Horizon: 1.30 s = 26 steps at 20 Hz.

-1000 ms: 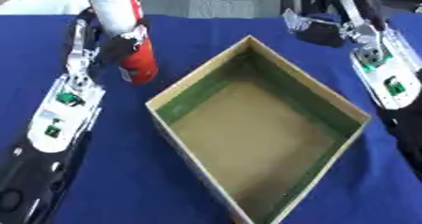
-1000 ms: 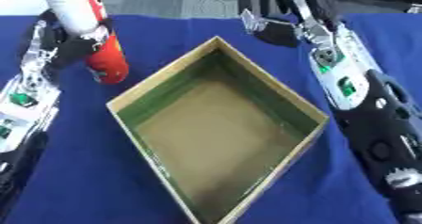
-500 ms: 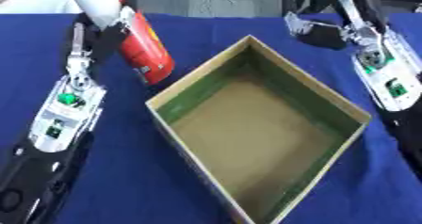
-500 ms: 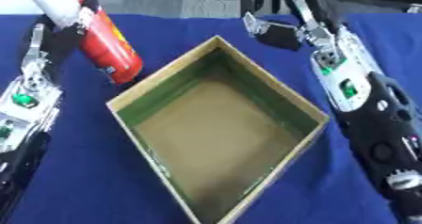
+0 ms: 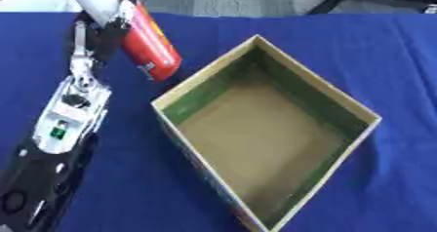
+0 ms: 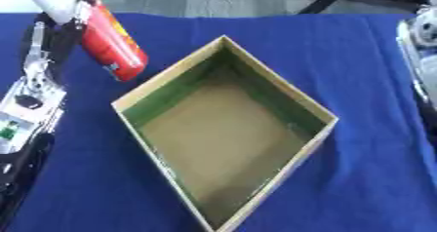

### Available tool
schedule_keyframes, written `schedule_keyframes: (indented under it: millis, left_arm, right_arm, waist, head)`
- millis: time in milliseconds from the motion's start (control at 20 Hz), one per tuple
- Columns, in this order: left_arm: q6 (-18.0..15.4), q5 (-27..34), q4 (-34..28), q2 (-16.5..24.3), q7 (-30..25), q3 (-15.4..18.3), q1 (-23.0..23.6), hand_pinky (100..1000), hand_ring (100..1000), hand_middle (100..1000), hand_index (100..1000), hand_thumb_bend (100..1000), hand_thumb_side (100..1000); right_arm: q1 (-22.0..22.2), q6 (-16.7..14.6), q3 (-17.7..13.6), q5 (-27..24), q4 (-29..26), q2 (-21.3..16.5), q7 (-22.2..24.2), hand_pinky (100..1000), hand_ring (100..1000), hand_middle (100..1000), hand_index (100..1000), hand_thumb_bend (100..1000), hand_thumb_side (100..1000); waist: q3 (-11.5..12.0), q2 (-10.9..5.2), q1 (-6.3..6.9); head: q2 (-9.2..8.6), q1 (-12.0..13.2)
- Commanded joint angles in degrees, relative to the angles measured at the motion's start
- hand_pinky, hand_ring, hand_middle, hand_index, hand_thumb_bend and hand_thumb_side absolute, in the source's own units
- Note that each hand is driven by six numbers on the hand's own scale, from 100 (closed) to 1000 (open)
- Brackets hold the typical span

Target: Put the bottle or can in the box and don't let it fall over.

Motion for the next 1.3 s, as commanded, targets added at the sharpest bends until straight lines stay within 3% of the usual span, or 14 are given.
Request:
schedule_keyframes:
  millis: [50, 100, 150, 200, 250, 500, 850, 1300]
  left_arm:
    - [-0.2, -1.1, -2.4, 2.7, 0.0, 0.8, -0.6, 1000, 710, 774, 504, 100, 633]
    - [-0.2, -1.2, -2.6, 3.0, 0.0, 1.0, -0.4, 1000, 705, 771, 501, 100, 647]
    - [-0.1, -1.3, -2.9, 3.4, 0.1, 1.1, -0.3, 1000, 705, 771, 501, 100, 648]
    - [0.0, -1.3, -3.1, 3.9, 0.1, 1.2, -0.1, 1000, 703, 769, 499, 100, 652]
    - [0.0, -1.2, -3.4, 4.2, 0.1, 1.3, 0.1, 1000, 700, 767, 497, 100, 657]
    - [0.4, -1.6, -4.7, 5.0, -0.3, 1.3, 0.5, 992, 678, 750, 486, 100, 668]
    - [1.2, -2.2, -11.8, 4.8, -2.1, -0.2, 0.9, 985, 667, 740, 484, 100, 611]
    - [3.5, -0.3, -21.1, 1.8, -5.1, -3.0, 0.9, 978, 656, 723, 479, 100, 629]
  right_arm:
    - [3.0, 3.6, -3.1, -4.8, -9.2, -5.5, -3.2, 716, 481, 872, 519, 100, 585]
    - [4.5, 4.6, -3.8, -6.1, -11.0, -6.4, -4.0, 758, 557, 877, 523, 100, 589]
    - [6.4, 5.6, -4.8, -7.6, -12.7, -7.4, -5.0, 763, 566, 877, 523, 100, 590]
    - [8.4, 6.5, -5.9, -8.9, -14.4, -8.5, -6.0, 789, 642, 882, 531, 100, 775]
    - [10.3, 7.2, -7.0, -10.0, -15.6, -9.5, -6.9, 793, 654, 883, 535, 100, 593]
    - [16.7, 8.1, -10.5, -12.6, -16.9, -12.2, -9.4, 814, 686, 895, 592, 100, 590]
    - [25.5, 7.0, -13.4, -11.9, -17.0, -12.9, -12.2, 820, 685, 895, 585, 100, 582]
    - [31.3, 9.5, -15.6, -11.2, -17.0, -12.2, -13.4, 828, 682, 901, 586, 100, 578]
  waist:
    - [-0.4, -2.66, 0.19]
    - [-0.5, -2.83, 0.25]
    - [-0.8, -3.05, 0.32]
    - [-1.0, -3.3, 0.42]
    - [-1.3, -3.54, 0.53]
    - [-2.1, -4.54, 1.03]
    - [-2.4, -6.35, 1.51]
    - [-2.4, -8.98, 1.49]
  head:
    - [0.46, 0.8]
    - [0.59, 1.0]
    - [0.75, 1.2]
    - [0.98, 1.5]
    - [1.22, 1.8]
    - [2.35, 2.0]
    - [4.85, 0.5]
    - [7.2, -0.4]
